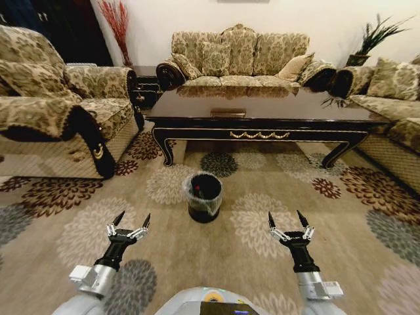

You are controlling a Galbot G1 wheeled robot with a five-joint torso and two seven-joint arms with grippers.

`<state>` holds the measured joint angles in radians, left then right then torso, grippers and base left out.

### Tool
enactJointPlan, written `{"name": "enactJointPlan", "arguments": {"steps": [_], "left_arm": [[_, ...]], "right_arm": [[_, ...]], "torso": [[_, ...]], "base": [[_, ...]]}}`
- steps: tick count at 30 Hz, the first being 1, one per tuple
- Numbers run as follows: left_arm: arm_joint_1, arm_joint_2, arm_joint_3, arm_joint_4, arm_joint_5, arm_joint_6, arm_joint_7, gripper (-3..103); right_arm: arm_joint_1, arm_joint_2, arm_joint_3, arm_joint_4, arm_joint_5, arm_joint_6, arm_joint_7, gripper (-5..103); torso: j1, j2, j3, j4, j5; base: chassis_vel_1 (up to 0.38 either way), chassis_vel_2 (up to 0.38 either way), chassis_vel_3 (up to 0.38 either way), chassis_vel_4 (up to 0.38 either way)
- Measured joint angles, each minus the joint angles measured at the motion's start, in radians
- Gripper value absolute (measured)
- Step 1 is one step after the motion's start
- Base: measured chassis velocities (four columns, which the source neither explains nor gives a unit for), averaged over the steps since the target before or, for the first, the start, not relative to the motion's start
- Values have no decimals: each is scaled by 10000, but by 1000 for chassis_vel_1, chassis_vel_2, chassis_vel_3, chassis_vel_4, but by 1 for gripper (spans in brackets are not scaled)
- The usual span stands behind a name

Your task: Move to the front of the table and pick up the trash from the floor, then place it into the trash bin.

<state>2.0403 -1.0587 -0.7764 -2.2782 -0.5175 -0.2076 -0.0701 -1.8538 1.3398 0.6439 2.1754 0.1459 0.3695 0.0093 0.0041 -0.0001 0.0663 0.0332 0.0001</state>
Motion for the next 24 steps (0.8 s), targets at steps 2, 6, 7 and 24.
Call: {"name": "enactJointPlan", "arguments": {"steps": [2,6,7,24], "left_arm": [[0,0,0,0,0,0,0,100],[0,0,0,1,0,1,0,100],[0,0,0,1,0,1,-1,100],[-1,0,1,0,0,1,-1,100]], "right_arm": [[0,0,0,4,0,0,2,100],[0,0,0,4,0,0,4,100],[0,0,-1,4,0,0,5,100],[1,0,0,5,-1,-1,6,100]], "torso": [[-1,0,-1,0,-4],[-1,0,0,0,-3],[-2,0,-1,0,-5],[-1,1,0,0,-1]], "base": [[329,-307,-308,330],[337,-341,-343,338],[342,-330,-338,310],[313,-315,-321,322]]}}
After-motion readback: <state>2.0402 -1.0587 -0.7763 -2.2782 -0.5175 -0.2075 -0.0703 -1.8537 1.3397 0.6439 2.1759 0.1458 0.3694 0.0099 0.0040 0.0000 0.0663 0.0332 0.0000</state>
